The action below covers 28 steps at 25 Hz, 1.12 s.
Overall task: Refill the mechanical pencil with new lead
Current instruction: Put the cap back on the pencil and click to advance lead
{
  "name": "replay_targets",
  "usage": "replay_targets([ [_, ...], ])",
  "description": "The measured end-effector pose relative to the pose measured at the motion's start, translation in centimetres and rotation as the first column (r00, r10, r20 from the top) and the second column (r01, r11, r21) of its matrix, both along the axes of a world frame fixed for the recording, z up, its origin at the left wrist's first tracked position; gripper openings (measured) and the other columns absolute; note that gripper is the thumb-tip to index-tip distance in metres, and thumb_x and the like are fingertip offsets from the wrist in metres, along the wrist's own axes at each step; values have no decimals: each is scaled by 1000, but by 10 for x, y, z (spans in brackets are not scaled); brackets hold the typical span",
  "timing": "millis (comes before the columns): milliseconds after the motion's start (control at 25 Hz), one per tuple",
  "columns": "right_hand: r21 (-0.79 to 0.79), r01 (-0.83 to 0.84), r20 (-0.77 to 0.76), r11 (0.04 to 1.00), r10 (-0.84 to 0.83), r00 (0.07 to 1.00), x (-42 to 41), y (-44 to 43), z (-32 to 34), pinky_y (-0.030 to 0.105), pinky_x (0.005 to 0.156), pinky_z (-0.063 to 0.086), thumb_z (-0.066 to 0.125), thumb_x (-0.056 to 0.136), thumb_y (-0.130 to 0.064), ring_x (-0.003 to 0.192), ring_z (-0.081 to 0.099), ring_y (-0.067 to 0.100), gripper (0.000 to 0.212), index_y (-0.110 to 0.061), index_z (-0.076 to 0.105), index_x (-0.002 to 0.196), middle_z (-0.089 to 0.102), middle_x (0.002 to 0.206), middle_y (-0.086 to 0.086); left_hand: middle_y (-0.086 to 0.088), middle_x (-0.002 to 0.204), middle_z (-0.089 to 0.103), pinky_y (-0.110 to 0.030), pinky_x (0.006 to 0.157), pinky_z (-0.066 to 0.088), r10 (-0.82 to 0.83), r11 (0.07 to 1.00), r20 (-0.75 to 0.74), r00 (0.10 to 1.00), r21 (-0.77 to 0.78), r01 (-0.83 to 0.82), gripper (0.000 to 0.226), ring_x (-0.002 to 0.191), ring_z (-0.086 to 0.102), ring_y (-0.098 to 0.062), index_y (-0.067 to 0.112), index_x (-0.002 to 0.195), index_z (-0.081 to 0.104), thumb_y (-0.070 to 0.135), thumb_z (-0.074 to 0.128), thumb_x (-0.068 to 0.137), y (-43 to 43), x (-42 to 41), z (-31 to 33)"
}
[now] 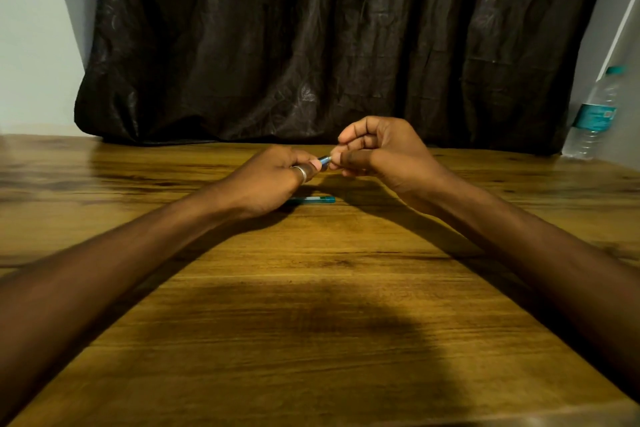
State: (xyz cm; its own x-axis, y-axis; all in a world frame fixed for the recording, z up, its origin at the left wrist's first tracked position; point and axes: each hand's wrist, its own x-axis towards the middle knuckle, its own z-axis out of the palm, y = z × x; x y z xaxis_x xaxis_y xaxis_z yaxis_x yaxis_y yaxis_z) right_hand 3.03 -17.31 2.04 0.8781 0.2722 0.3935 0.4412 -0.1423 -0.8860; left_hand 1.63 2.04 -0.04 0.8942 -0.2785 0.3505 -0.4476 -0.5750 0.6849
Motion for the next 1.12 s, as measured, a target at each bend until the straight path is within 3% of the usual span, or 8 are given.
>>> replay_targets([
  [200, -1, 6, 12, 1000, -6, 1000, -2, 0, -2, 23, 65, 60, 69, 87, 9, 72, 74, 12, 21, -6, 62, 100, 73, 79, 7, -22, 110, 70, -38, 81, 45, -6, 1000, 13, 1000, 24, 6, 27, 89, 60, -24, 18, 100, 75, 23, 48, 105, -2, -3, 2],
  [360, -45, 12, 14, 999, -12, 1000, 0, -1, -1, 26, 63, 59, 73, 84, 7, 75, 75, 14, 23, -8, 64, 100, 76, 83, 7, -27, 103, 67, -36, 77, 40, -8, 998, 18, 1000, 59, 7, 29, 84, 54, -21, 13, 96, 74, 23, 48, 105, -1, -1, 1],
  [480, -64, 58, -2, 996, -59, 998, 2, -6, 4, 24, 62, 58, 75, 83, 0, 78, 75, 13, 26, -7, 65, 106, 77, 90, 8, -14, 93, 70, -37, 81, 42, 34, 998, 19, 999, 43, -35, 26, 84, 56, -19, 18, 95, 74, 25, 50, 103, 0, 2, -1],
  [600, -298, 236, 162, 925, -194, 967, 12, -17, 4, 22, 68, 55, 80, 82, -15, 83, 72, 9, 19, -16, 73, 100, 76, 90, 0, -10, 109, 73, -42, 98, 47, 125, 990, 16, 992, 66, -126, 25, 103, 65, -24, 18, 110, 75, 26, 52, 103, -1, 2, -2],
  [680, -497, 263, 223, 827, -172, 960, 15, -21, 0, 21, 72, 53, 82, 80, -24, 82, 70, 6, 15, -22, 77, 94, 76, 86, -5, -6, 112, 73, -41, 102, 47, 168, 982, 13, 986, 86, -168, 27, 108, 65, -23, 18, 116, 74, 28, 52, 103, -2, 2, -2],
  [840, -638, 144, 122, 756, -86, 989, 15, -19, -10, 25, 57, 53, 82, 80, -23, 66, 69, 10, 13, -17, 78, 91, 78, 81, 5, -7, 112, 74, -37, 97, 48, 195, 975, 11, 981, 110, -195, 29, 108, 65, -23, 19, 120, 72, 29, 50, 104, -2, 1, -1],
  [960, -673, 138, 155, 727, -44, 987, 15, -17, -11, 13, 43, 43, 81, 81, -17, 49, 61, -3, 10, -14, 79, 90, 76, 73, 3, -4, 112, 73, -31, 89, 48, 184, 976, 25, 983, 118, -186, 30, 105, 65, -19, 18, 122, 72, 29, 50, 104, -2, 1, -1],
  [1120, -590, 141, 133, 795, -76, 988, 16, -17, -10, 17, 49, 48, 76, 85, -9, 52, 62, 0, 7, -14, 78, 87, 71, 64, -4, 0, 111, 70, -25, 82, 46, 144, 983, 37, 989, 109, -147, 27, 104, 63, -17, 23, 126, 67, 28, 51, 104, -1, 1, 0],
])
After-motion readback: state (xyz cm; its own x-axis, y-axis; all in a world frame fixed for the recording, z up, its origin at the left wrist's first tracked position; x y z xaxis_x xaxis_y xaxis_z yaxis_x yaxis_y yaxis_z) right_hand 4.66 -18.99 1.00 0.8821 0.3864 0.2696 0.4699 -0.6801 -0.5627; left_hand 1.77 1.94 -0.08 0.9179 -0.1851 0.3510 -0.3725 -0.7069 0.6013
